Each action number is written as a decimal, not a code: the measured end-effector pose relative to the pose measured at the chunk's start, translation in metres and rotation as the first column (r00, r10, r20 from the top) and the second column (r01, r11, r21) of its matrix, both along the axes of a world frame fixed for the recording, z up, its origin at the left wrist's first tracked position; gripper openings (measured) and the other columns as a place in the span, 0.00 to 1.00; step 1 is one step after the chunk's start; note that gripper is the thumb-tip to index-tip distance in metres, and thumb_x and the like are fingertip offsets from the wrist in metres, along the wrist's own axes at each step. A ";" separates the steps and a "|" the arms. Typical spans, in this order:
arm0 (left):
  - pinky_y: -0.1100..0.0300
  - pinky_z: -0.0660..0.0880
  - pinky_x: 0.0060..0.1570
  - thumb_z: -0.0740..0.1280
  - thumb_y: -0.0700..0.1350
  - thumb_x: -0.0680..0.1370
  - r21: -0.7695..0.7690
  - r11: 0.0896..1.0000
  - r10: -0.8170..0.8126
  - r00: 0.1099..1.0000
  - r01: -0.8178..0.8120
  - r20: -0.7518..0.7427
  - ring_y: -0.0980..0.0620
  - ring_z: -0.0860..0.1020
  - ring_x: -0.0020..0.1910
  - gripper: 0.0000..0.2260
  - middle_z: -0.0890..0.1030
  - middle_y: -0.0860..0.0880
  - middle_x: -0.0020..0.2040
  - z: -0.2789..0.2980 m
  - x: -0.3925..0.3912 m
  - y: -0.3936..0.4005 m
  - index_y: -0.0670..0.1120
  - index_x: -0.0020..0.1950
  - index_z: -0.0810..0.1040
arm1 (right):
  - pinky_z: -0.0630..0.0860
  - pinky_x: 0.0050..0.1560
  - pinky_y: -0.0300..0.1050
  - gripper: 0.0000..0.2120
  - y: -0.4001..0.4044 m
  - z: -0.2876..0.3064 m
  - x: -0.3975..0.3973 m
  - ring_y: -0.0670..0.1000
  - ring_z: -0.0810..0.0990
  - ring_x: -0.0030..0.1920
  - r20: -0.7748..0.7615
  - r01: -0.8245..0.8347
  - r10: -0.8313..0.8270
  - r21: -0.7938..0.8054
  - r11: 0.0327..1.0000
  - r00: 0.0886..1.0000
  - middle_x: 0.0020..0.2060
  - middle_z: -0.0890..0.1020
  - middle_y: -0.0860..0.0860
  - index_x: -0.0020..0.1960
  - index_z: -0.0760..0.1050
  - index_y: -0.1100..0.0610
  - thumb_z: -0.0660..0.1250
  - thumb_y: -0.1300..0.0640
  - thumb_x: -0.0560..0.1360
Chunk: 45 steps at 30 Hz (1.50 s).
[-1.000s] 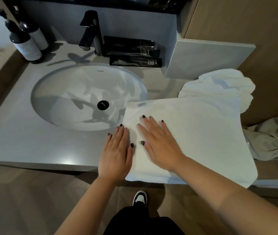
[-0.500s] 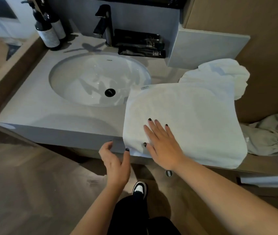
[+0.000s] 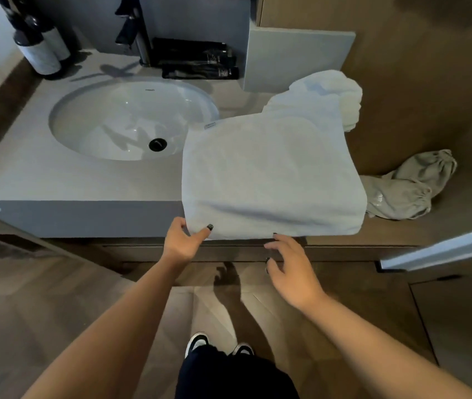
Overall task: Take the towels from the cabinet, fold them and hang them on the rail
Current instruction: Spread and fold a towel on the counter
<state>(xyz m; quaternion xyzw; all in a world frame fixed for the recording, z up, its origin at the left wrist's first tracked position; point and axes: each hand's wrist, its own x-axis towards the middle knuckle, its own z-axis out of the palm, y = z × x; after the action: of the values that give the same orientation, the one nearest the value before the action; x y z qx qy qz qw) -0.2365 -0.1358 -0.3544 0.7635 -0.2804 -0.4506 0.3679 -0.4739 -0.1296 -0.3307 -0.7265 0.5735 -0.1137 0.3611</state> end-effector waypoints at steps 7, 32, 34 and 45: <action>0.56 0.78 0.54 0.75 0.48 0.74 -0.109 0.982 -0.166 0.978 0.152 -0.130 0.51 0.79 0.56 0.13 0.79 0.50 0.58 -0.018 0.009 0.013 0.55 0.54 0.76 | 0.73 0.60 0.44 0.10 0.010 -0.018 0.040 0.51 0.78 0.57 0.211 0.370 -0.569 0.575 0.730 0.795 0.57 0.80 0.52 0.60 0.76 0.57 0.65 0.58 0.79; 0.62 0.81 0.42 0.65 0.45 0.81 -0.079 0.993 -0.111 0.919 0.087 -0.378 0.53 0.80 0.50 0.03 0.81 0.51 0.52 0.008 -0.004 0.048 0.53 0.50 0.77 | 0.77 0.62 0.55 0.18 0.008 -0.048 0.107 0.55 0.83 0.58 0.362 0.116 -0.878 0.932 0.343 -0.313 0.57 0.83 0.57 0.66 0.75 0.60 0.69 0.66 0.76; 0.62 0.81 0.40 0.64 0.46 0.82 -0.077 0.992 -0.118 0.917 0.096 -0.382 0.52 0.81 0.50 0.03 0.81 0.50 0.53 0.015 -0.003 0.051 0.51 0.54 0.76 | 0.78 0.61 0.55 0.18 0.005 -0.047 0.101 0.55 0.84 0.55 0.332 0.149 -0.880 0.943 0.298 -0.338 0.55 0.84 0.57 0.65 0.76 0.59 0.70 0.65 0.76; 0.56 0.79 0.48 0.62 0.50 0.82 -0.017 0.996 -0.087 0.933 0.086 -0.350 0.53 0.83 0.39 0.11 0.83 0.45 0.49 0.047 0.012 0.063 0.45 0.59 0.76 | 0.81 0.55 0.53 0.13 -0.011 -0.003 0.036 0.55 0.83 0.51 0.319 0.368 -0.834 0.917 0.152 -0.451 0.53 0.84 0.54 0.58 0.78 0.55 0.73 0.62 0.75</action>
<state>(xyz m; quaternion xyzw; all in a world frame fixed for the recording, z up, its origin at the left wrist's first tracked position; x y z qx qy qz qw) -0.2249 -0.0725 -0.3070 0.6577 -0.2442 -0.5947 0.3925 -0.4381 -0.1403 -0.3338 0.1418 0.5401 -0.5888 0.5844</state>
